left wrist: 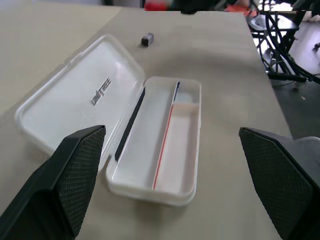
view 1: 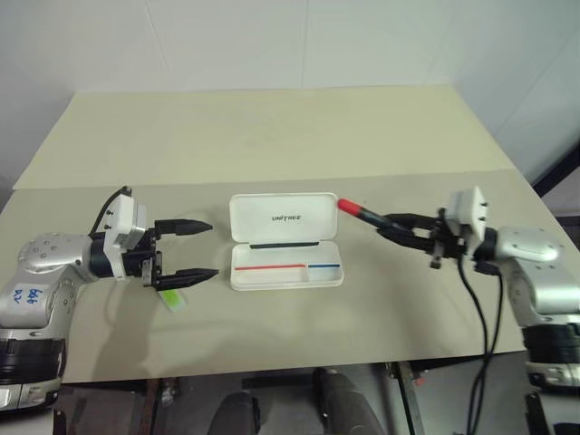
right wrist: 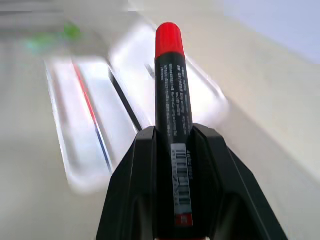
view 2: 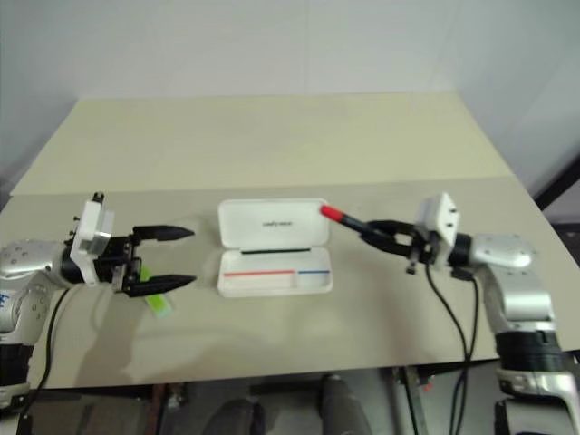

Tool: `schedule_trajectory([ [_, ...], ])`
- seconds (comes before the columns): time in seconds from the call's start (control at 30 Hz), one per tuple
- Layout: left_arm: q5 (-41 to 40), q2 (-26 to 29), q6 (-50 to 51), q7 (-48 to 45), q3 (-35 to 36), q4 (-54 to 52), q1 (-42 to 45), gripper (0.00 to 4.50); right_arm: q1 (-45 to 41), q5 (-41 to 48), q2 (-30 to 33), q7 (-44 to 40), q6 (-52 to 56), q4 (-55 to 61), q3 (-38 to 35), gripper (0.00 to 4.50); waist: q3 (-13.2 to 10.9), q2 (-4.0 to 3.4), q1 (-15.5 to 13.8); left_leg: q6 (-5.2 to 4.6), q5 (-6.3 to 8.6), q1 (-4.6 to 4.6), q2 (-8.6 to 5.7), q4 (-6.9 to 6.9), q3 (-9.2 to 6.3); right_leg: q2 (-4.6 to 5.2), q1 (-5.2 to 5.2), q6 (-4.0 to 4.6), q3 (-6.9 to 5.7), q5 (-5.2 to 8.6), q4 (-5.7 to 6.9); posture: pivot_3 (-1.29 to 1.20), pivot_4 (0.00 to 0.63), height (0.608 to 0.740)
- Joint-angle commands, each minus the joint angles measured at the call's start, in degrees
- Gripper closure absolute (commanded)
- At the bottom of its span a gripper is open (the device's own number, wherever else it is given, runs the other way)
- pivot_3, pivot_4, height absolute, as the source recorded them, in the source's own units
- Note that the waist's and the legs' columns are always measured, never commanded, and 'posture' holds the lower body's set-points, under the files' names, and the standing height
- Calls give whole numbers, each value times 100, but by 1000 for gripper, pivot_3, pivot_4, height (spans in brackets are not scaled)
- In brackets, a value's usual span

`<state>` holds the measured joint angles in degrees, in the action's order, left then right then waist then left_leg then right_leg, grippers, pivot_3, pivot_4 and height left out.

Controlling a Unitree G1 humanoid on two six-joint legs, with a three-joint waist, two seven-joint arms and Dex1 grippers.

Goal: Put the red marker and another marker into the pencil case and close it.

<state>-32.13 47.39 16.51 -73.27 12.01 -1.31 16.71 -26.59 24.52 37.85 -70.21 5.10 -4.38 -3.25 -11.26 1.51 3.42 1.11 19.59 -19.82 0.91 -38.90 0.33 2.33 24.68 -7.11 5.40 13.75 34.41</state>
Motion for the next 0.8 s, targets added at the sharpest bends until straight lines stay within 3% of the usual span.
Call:
schedule_trajectory([
  [0.03,43,99,-163,52,219,-74,-109,0,-266,62,-273,-129,156,200,395,3848,0,0,-43,1,0,-17,-1,-1,-11,6,10,1,-11,1,0,0,150,740],
  [0.27,9,18,-190,327,347,-242,-334,0,-833,-79,-970,-296,298,-136,1112,3848,0,0,-51,5,3,-83,-6,-8,-22,38,82,-5,-36,-2,25,0,150,740],
  [0.4,-261,-195,139,806,529,-488,-400,0,-1281,-605,-1345,-432,-262,-986,1490,3848,0,0,-26,6,4,-80,-6,-10,-46,38,81,-5,-37,-2,29,0,150,740],
  [0.8,-302,-270,162,1096,525,-902,-694,0,-2286,-1601,-1855,-783,-1858,-3223,1865,3848,0,-1,21,9,4,-73,-5,-8,-47,32,81,-2,-41,-1,35,0,150,740],
])
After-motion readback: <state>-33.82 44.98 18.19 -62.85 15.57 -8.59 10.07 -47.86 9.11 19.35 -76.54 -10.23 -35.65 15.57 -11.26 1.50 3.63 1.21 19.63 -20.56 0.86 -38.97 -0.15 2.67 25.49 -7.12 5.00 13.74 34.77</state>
